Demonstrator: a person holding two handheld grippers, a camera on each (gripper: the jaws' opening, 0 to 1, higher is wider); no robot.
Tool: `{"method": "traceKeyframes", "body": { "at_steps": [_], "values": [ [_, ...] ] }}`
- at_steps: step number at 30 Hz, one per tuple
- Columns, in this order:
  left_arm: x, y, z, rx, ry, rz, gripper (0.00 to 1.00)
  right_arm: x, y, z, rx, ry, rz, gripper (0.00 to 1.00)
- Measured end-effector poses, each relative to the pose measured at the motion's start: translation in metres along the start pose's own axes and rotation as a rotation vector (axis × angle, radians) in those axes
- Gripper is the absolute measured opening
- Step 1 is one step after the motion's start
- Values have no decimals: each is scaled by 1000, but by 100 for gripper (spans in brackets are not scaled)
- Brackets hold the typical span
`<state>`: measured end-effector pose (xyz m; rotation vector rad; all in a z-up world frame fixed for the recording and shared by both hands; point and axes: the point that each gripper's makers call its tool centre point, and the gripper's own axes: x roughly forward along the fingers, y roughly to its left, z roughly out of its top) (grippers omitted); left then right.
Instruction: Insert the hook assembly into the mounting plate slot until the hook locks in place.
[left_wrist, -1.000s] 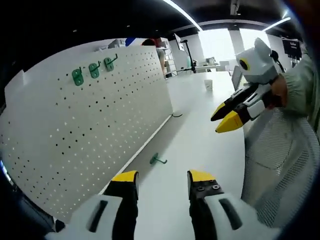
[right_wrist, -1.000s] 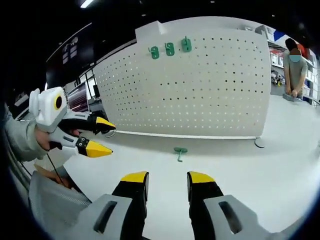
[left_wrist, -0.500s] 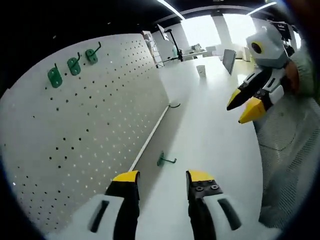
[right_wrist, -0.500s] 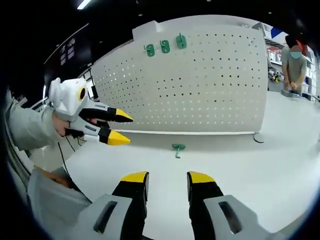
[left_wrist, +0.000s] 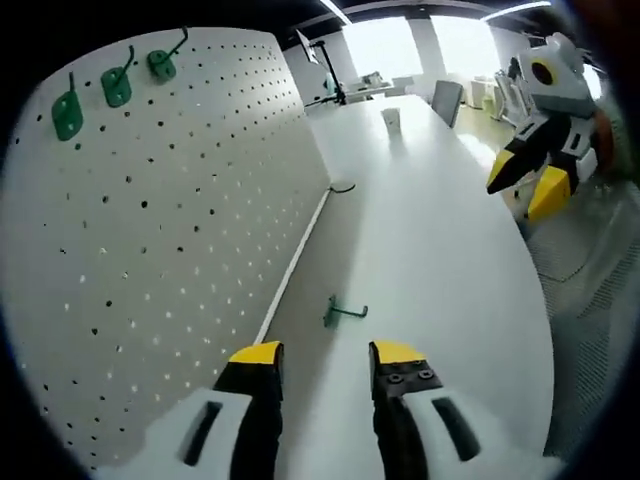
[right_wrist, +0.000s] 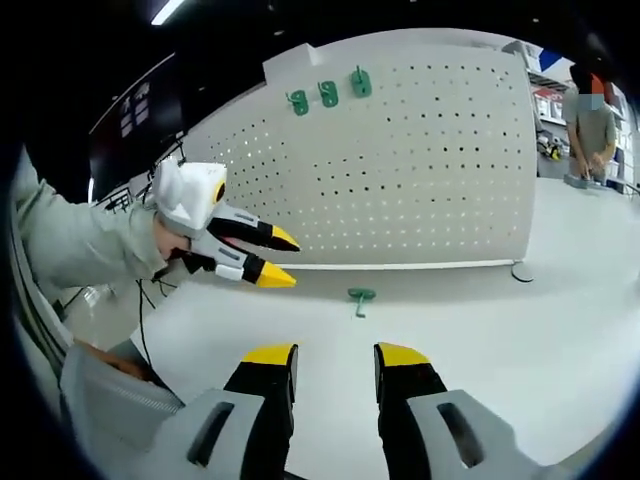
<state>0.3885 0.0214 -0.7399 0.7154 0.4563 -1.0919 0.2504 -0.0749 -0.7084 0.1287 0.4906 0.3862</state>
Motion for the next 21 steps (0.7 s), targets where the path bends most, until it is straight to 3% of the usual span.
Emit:
{"method": "traceKeyframes", "body": {
  "at_steps": [6,10,21],
  "values": [
    [25,2,3,78,2,-65,18,-3,-2,5,18,-11,-4,28],
    [40,2,4,89,16,-81,22,-5,-2,10,25,-20,-8,28],
    [76,-3,-4,117,53,-148,21,-5,3,12,45,-26,4,28]
  ]
}}
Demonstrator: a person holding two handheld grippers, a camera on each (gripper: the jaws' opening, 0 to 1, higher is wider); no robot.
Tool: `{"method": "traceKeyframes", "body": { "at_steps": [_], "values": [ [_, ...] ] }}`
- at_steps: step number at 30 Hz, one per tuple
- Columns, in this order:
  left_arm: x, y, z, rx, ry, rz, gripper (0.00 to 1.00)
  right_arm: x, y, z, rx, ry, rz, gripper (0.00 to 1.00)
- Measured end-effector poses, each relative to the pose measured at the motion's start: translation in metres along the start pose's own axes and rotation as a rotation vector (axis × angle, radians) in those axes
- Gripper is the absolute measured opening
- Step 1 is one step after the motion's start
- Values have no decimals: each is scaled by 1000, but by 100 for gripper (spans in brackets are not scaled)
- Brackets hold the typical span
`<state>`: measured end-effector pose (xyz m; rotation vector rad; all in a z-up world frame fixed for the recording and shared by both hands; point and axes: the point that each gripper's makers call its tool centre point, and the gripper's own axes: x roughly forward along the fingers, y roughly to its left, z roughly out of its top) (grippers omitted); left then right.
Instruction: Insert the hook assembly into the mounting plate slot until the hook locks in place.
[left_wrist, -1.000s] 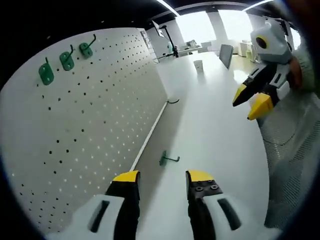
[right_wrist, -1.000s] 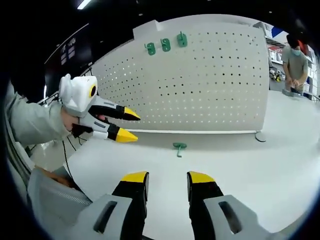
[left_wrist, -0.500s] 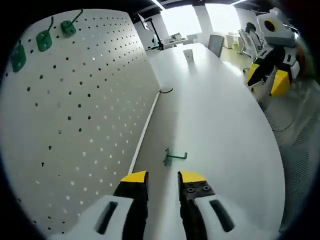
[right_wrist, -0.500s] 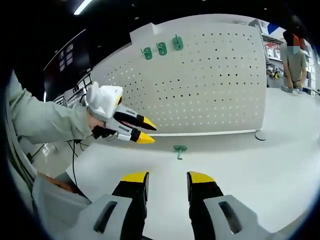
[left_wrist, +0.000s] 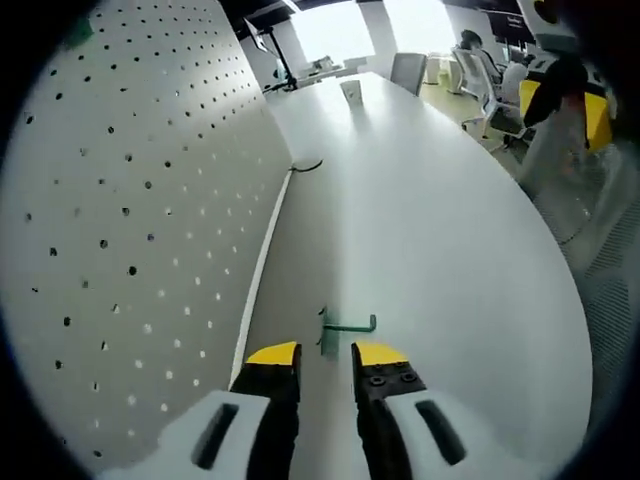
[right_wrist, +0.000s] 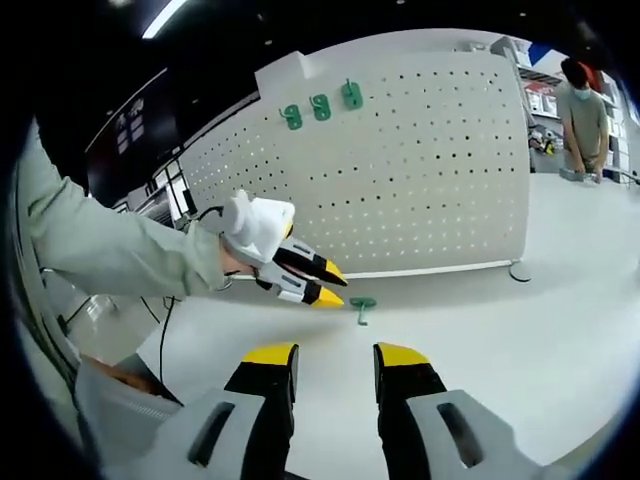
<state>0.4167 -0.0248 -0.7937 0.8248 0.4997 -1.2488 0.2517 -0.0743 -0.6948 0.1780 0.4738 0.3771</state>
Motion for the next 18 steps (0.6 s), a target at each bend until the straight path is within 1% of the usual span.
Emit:
{"method": "traceKeyframes", "body": {
  "at_steps": [9,18],
  "values": [
    [15,2,-2,-8,18,-29,19,1,2,-2,27,5,8,28],
    [29,-3,-7,-13,41,-64,16,0,2,-1,49,-3,6,28]
  ]
}}
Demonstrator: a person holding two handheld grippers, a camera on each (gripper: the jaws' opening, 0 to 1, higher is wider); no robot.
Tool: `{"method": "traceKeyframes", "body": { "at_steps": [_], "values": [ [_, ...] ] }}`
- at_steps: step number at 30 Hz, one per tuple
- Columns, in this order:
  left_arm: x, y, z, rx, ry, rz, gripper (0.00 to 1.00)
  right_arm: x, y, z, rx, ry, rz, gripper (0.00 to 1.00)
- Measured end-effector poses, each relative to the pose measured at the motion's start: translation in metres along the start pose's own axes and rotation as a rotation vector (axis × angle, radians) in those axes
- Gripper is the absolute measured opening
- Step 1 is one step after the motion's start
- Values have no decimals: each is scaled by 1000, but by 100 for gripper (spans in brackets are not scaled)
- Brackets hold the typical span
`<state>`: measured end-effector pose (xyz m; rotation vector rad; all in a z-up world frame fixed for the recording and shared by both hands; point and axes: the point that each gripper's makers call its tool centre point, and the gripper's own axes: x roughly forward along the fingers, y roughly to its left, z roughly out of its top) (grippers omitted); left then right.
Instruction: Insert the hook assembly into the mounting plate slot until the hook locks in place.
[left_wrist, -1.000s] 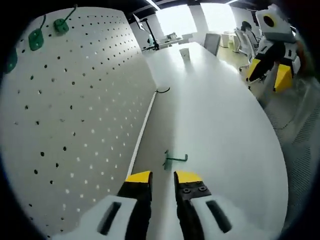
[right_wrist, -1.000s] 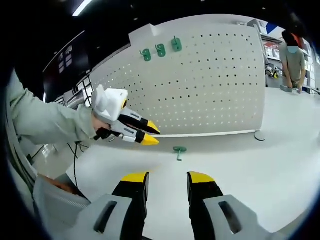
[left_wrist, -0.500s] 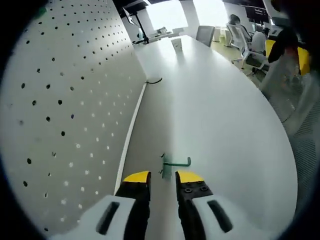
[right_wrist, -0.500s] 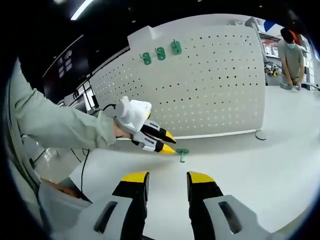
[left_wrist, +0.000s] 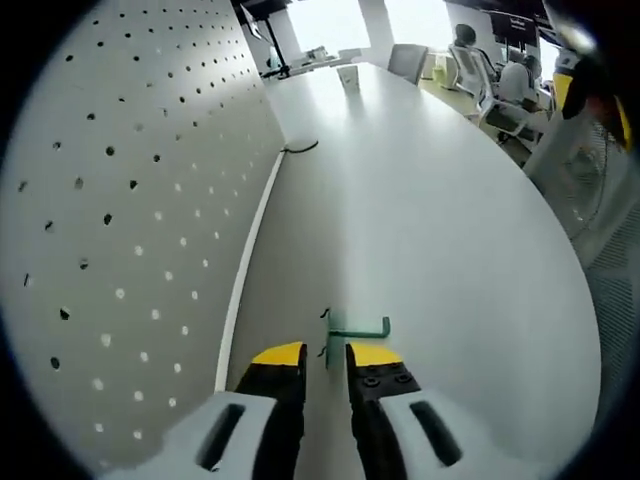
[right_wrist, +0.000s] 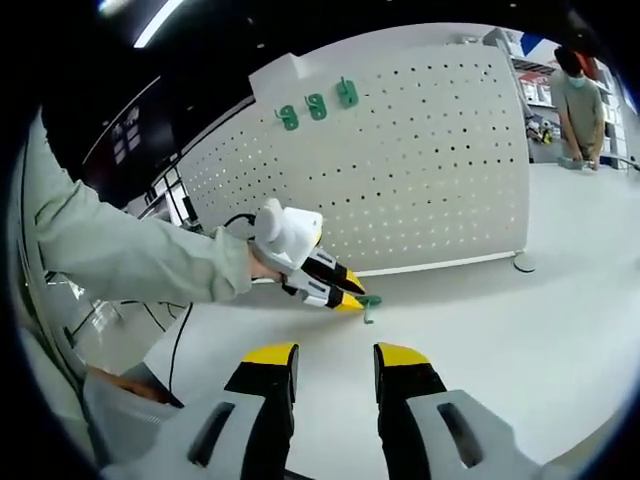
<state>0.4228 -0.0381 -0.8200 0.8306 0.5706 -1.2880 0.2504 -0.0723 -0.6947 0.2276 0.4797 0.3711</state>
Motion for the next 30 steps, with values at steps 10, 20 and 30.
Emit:
{"method": "traceKeyframes", "body": {
  "at_steps": [10,20,30],
  "values": [
    [7,1,-1,-36,3,-27,5,-1,1,3,12,-15,-6,28],
    [7,-1,1,-23,2,-10,3,0,-1,4,13,-15,-16,30],
    [-18,1,22,-71,-103,46,3,-2,4,13,-5,-30,-11,31]
  ]
}}
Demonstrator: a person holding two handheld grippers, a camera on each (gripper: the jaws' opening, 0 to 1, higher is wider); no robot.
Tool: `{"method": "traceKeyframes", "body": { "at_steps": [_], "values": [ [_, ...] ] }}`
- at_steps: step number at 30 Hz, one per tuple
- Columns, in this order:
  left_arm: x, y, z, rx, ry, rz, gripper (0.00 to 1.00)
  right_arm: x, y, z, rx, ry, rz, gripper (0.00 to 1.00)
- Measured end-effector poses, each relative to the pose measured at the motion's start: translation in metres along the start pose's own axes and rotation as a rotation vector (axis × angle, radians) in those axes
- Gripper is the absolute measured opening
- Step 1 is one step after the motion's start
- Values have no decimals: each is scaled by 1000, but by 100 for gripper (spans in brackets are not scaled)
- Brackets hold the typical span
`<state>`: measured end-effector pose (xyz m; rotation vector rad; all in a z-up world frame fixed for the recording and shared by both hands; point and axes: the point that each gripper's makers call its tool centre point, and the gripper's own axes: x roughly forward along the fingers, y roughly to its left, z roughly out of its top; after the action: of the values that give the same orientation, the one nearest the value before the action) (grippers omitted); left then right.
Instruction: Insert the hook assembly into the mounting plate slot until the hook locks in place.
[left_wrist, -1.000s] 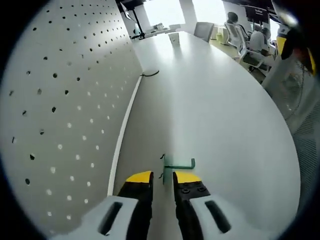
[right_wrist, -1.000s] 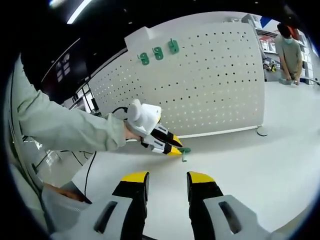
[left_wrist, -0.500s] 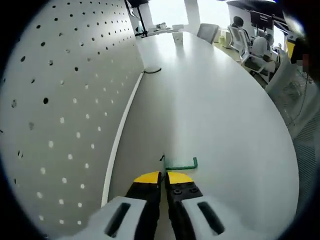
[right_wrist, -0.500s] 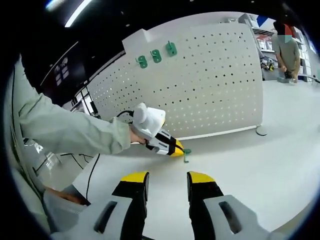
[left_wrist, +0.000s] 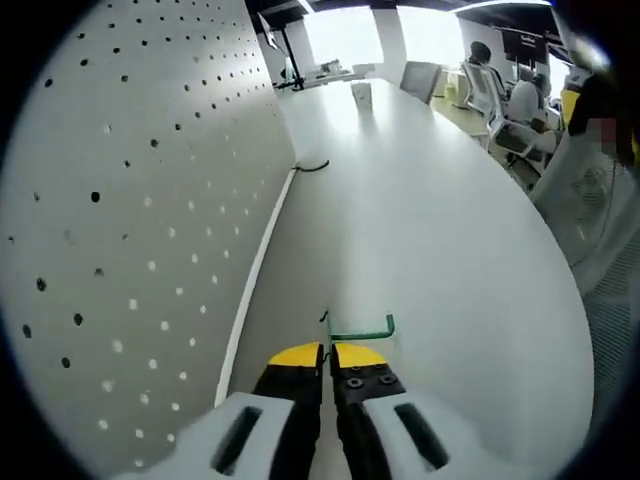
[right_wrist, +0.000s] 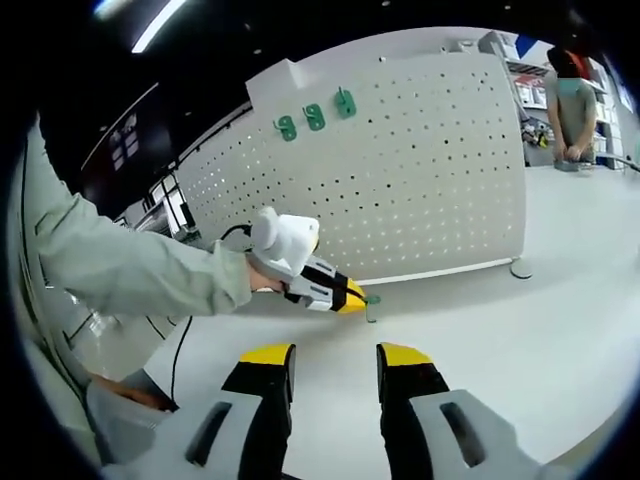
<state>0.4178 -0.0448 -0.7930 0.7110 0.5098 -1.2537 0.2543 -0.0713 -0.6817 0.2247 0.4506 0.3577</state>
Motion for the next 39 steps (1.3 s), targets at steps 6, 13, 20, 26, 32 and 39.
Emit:
{"method": "traceKeyframes", "body": {
  "at_steps": [6,13,20,26,32,39],
  "values": [
    [-26,-3,12,-30,-62,46,3,-2,9,9,-20,-13,15,30],
    [-64,-9,24,-93,-155,117,3,-4,24,22,-43,-37,42,30],
    [-107,-25,31,-138,-241,184,3,-5,40,36,-78,-63,69,30],
    [-135,-34,35,-186,-301,240,3,-6,55,42,-104,-71,97,30],
    [-166,-48,46,-297,-413,289,3,-9,67,50,-128,-84,116,30],
    [-205,-63,64,-309,-529,346,3,-12,87,63,-139,-114,159,28]
  ]
}}
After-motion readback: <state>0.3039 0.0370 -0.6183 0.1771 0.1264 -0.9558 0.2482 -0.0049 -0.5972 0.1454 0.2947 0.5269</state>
